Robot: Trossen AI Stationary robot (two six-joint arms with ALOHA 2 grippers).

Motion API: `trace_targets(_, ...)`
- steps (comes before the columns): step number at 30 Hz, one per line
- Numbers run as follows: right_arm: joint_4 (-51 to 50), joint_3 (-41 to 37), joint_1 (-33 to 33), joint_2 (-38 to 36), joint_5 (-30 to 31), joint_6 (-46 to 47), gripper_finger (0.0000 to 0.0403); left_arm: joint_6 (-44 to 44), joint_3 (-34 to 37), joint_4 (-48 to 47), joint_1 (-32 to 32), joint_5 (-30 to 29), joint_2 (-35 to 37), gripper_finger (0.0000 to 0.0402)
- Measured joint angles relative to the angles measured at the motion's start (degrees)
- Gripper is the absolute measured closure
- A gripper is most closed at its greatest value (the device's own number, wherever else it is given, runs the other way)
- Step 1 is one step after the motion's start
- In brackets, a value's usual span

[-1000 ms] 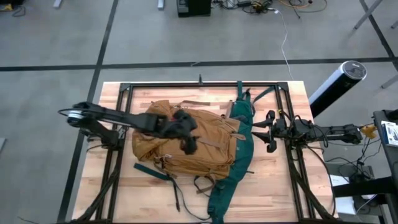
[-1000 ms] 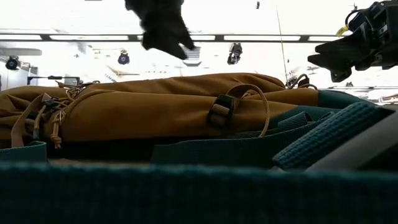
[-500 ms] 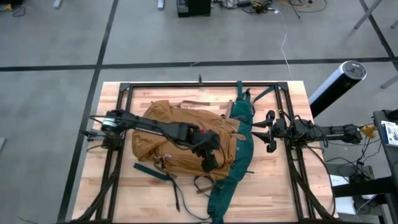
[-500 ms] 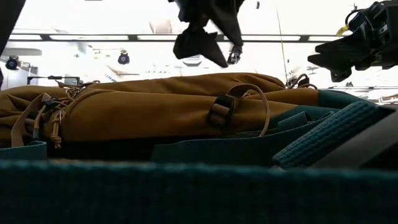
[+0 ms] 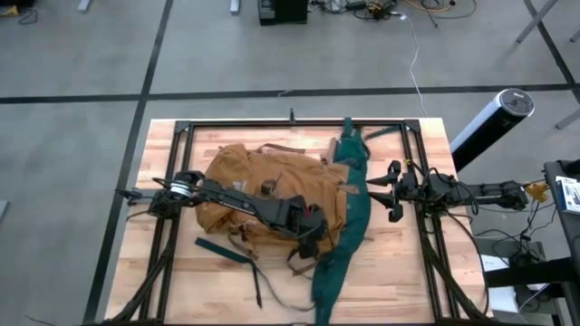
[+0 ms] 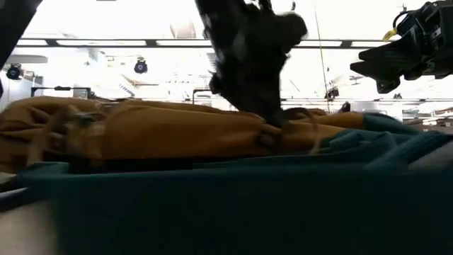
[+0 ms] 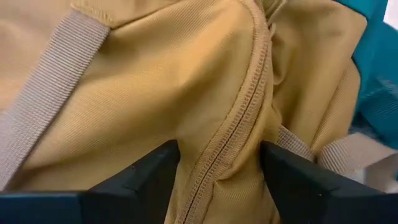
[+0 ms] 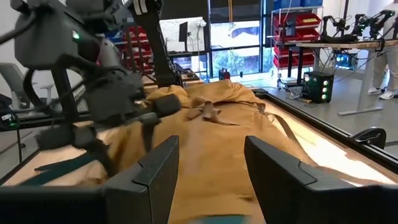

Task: Unpack backpack
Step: Open the brown backpack

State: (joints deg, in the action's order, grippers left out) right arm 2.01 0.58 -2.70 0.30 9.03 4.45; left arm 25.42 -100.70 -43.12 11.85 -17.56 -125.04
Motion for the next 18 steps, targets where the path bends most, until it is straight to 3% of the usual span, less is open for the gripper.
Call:
trace_targets(4, 0.0, 0.0, 0.0, 0.0, 0.0, 0.0, 0.0233, -0.2, 0.3, 5.7, -0.3, -7.2, -0.1, 0.0250)
trace_targets(9, 0.0, 0.0, 0.0, 0.1, 0.0, 0.0, 0.0233, -2.8, -0.5, 5.8, -0.5, -10.5, 0.9, 0.0372)
trace_targets(18, 0.0, 0.0, 0.0, 0.2, 0.0, 0.0, 0.0233, -5.8, -0.7, 5.5, -0.4, -14.1, 6.2, 0.0393)
